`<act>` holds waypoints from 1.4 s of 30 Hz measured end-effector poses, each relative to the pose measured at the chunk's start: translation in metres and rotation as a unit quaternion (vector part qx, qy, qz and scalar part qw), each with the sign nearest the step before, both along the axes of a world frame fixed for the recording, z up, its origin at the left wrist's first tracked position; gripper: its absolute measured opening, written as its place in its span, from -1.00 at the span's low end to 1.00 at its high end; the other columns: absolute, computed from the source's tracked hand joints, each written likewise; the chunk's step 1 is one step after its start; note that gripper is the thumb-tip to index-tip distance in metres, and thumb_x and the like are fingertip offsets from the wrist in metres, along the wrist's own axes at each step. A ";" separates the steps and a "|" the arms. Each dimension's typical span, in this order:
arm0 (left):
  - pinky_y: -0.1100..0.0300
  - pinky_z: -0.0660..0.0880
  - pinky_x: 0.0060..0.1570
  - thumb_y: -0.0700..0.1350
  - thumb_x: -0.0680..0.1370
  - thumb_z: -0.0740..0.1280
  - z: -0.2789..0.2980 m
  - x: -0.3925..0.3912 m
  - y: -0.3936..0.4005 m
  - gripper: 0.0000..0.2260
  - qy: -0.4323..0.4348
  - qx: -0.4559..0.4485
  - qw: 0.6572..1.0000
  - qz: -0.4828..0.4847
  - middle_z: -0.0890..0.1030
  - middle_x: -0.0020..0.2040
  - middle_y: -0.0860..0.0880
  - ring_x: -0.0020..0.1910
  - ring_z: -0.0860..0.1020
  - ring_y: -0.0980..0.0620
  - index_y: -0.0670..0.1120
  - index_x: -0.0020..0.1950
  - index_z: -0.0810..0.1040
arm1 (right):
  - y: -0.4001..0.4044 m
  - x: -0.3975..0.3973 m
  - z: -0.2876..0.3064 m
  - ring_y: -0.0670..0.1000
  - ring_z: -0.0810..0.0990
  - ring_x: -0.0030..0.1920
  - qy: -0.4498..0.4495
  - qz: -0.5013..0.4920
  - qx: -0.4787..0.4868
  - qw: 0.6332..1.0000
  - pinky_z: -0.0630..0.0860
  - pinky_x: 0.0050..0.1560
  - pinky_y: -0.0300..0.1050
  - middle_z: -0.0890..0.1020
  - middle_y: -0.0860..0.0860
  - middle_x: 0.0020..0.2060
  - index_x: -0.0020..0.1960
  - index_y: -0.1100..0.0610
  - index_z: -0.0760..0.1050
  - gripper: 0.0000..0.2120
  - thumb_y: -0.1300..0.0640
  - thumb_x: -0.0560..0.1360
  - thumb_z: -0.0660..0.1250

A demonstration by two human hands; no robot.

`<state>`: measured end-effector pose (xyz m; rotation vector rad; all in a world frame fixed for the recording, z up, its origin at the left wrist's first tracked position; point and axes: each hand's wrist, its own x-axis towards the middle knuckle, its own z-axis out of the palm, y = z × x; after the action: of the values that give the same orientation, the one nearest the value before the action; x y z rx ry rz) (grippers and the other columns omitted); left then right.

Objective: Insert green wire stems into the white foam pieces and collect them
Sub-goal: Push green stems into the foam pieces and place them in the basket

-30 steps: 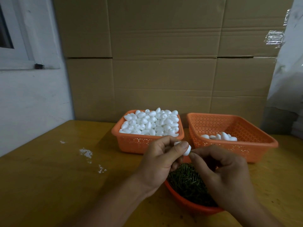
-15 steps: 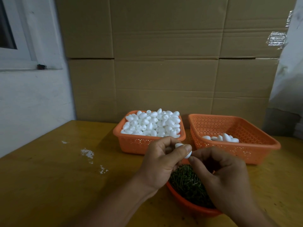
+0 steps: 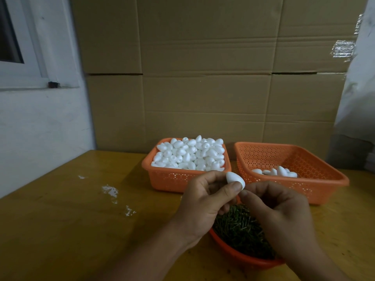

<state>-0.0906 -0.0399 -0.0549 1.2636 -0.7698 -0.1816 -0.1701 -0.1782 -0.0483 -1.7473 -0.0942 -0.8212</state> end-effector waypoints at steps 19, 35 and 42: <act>0.32 0.47 -0.29 -0.01 0.61 0.37 -0.005 -0.001 0.000 -0.83 -0.070 0.045 0.996 0.019 0.61 -0.30 0.06 -0.33 0.54 0.17 0.14 0.18 0.62 | -0.017 0.007 0.015 -0.21 0.50 -0.47 0.040 -0.035 0.025 0.998 0.42 -0.44 -0.40 0.64 0.00 -0.42 -0.21 0.11 0.66 -0.94 0.15 0.43 0.46; 0.31 0.46 -0.20 -0.01 0.60 0.35 -0.005 -0.006 0.001 -0.82 -0.118 0.125 0.984 0.055 0.62 -0.28 0.13 -0.30 0.57 0.26 0.08 0.20 0.54 | -0.119 0.103 0.043 0.01 0.56 -0.45 0.371 -0.308 -0.358 0.800 0.63 -0.18 -0.03 0.56 0.01 -0.49 -0.35 0.16 0.55 -0.51 -0.26 0.45 0.43; 0.27 0.47 -0.21 0.06 0.57 0.33 -0.006 -0.009 0.002 -0.88 -0.124 0.129 0.983 0.049 0.62 -0.26 0.14 -0.29 0.57 0.23 0.16 0.08 0.57 | -0.119 0.104 0.044 0.02 0.64 -0.30 0.425 -0.287 -0.384 0.767 0.65 -0.06 0.05 0.65 0.02 -0.34 -0.24 0.11 0.58 -0.61 -0.23 0.46 0.43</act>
<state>-0.0993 -0.0384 -0.0604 1.5881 -0.9151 -0.0438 -0.0661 -0.2976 -0.0041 -2.8624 0.8744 -0.2998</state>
